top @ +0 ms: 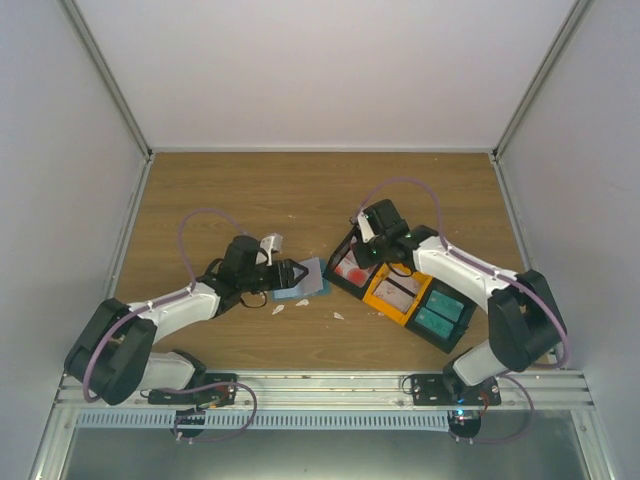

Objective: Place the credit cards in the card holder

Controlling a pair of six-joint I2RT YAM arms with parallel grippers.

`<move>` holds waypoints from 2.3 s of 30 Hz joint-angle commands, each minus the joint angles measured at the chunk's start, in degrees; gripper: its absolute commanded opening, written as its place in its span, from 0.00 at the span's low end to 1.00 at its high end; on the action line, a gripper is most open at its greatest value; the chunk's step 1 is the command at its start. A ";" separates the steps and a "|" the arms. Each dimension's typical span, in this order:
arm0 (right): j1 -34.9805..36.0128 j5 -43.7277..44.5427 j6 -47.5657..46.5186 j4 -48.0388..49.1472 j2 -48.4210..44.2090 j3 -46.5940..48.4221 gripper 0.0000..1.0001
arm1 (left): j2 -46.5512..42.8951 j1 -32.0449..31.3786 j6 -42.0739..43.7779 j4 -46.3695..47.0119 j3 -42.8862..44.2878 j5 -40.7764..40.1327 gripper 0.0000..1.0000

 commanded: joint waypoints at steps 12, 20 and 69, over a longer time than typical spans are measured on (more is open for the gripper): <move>-8.88 -25.10 16.64 26.19 -17.36 -12.64 0.00 | 6.58 -1.65 -6.75 20.92 7.26 13.17 0.80; -14.00 -43.27 29.54 40.62 -19.17 -18.59 0.01 | 14.00 -3.17 -11.38 29.21 15.20 19.79 0.84; -23.68 -59.84 33.60 49.73 -25.82 -26.42 0.34 | 11.52 -5.64 -13.29 32.45 20.17 34.20 0.00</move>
